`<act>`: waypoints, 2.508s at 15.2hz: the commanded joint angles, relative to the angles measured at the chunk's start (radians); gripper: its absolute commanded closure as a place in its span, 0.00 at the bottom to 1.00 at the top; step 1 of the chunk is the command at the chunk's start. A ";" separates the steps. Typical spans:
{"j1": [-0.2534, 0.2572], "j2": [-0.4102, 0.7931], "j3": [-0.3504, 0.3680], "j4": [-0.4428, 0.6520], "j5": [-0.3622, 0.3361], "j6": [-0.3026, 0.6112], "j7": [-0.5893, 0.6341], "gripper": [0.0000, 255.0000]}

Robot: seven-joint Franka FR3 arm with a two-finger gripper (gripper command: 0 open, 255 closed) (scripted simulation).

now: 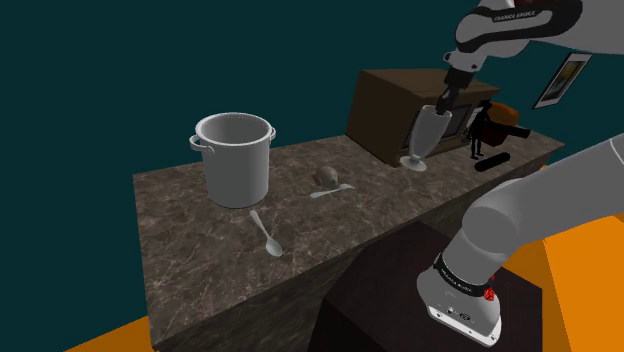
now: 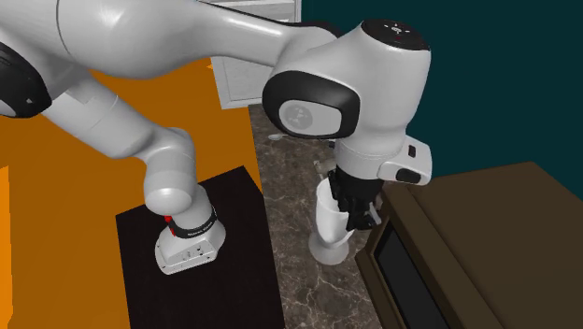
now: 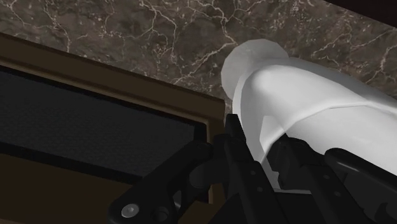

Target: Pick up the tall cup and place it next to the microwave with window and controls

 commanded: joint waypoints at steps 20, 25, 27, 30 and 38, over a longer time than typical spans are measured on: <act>0.000 0.074 -0.069 -0.211 -0.013 0.285 -0.014 1.00; 0.000 0.074 -0.069 -0.211 -0.013 0.285 -0.014 1.00; 0.000 0.074 -0.069 -0.211 -0.013 0.285 -0.014 1.00; 0.000 0.074 -0.069 -0.211 -0.013 0.285 -0.014 0.00; -0.006 0.021 -0.033 -0.122 -0.014 0.145 -0.005 0.00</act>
